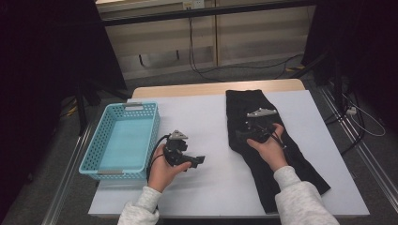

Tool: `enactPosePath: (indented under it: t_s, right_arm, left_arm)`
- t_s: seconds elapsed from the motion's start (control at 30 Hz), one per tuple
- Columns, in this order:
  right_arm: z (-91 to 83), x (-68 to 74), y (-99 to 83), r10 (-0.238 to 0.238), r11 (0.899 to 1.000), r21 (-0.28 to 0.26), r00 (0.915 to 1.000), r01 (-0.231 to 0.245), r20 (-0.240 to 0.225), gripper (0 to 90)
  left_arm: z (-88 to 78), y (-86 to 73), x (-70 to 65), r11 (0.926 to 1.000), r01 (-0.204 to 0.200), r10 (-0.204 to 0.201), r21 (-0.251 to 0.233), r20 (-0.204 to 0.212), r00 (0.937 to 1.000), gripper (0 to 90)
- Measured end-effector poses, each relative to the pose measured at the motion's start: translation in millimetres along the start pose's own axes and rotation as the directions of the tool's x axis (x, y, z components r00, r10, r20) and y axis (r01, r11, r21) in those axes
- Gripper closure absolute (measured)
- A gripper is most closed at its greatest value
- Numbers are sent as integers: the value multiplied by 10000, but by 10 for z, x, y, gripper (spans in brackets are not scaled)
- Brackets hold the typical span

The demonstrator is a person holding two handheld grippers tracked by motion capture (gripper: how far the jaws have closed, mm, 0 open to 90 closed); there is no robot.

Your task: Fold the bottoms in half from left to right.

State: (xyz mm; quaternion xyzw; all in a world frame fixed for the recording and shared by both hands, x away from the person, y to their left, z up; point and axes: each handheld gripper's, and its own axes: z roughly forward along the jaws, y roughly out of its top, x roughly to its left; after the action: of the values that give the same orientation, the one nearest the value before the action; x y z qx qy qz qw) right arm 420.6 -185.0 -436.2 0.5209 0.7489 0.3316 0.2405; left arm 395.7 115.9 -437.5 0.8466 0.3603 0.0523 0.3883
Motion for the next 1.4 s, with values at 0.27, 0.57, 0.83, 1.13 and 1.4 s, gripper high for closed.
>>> enactPosePath:
  t_s: [0.27, 0.57, 0.83, 1.13, 1.4]
  right_arm:
    - [209, 73, 130, 31, 9999, -117, 9999, -33, -154, 127]
    - [452, 133, 218, 195, 9995, -232, 9998, -193, 98, 115]
    - [624, 141, 129, 209, 9983, 535, 9991, -229, 377, 132]
    - [585, 46, 130, 480, 9984, 247, 9960, -500, 755, 519]
    - [580, -53, 131, 812, 9965, 138, 9938, -825, 753, 836]
  left_arm:
    - [-21, 3, 9, 10000, 58, -58, -55, 63, 10000, 109]
    - [-12, -2, 0, 10000, 63, -63, -8, -3, 10000, 111]
    - [25, -34, 20, 9998, 123, -123, 149, -15, 9999, 115]
    - [24, -36, 17, 9999, 123, -122, 83, -84, 9999, 123]
    - [9, -35, 29, 9999, 169, -169, 15, -57, 9998, 127]
